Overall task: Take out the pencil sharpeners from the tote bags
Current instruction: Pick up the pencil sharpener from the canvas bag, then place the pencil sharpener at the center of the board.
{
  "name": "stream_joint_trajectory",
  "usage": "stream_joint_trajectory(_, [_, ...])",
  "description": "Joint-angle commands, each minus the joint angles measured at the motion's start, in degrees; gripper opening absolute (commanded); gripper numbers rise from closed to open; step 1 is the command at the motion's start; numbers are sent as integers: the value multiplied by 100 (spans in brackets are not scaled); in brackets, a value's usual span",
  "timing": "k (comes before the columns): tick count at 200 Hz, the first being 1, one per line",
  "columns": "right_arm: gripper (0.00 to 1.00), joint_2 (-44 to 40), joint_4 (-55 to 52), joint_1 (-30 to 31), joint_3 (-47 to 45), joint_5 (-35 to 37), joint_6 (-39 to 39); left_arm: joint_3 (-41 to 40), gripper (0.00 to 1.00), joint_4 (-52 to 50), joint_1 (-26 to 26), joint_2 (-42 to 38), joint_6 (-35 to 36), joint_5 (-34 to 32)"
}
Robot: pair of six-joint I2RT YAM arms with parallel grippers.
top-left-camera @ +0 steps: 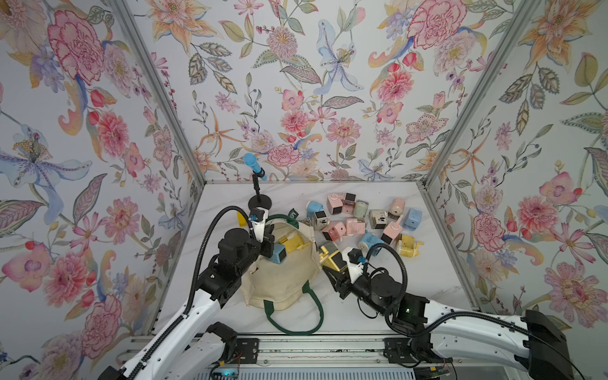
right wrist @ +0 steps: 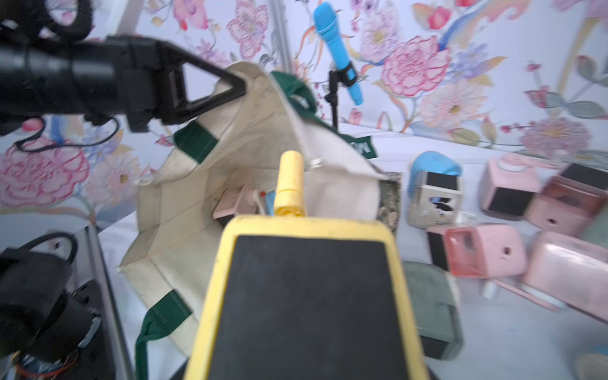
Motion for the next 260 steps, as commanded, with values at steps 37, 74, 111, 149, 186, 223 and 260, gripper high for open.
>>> stream_joint_trajectory(37, [43, -701, -991, -2035, -642, -676, 1069, 44, 0, 49, 55, -43, -22, -14])
stream_joint_trajectory(74, [44, 309, -455, -2490, -610, -893, 1179, 40, 0, 39, 57, -21, -22, -19])
stream_joint_trajectory(111, [45, 1555, 218, -2769, -293, -1216, 1212, 44, 0, 43, 62, -16, -31, 4])
stream_joint_trajectory(149, [45, 2733, 750, -2897, 145, -1581, 1316, 44, 0, 51, 55, -21, -41, 26])
stream_joint_trajectory(186, [48, 3599, 1053, -2909, 484, -1718, 1386, 44, 0, 51, 63, -12, -43, 46])
stream_joint_trajectory(223, [53, 4078, 1266, -2915, 624, -1874, 1458, 52, 0, 50, 58, -12, -40, 48])
stream_joint_trajectory(260, [72, 4081, 1239, -2931, 598, -1975, 1451, 53, 0, 49, 58, -4, -40, 52])
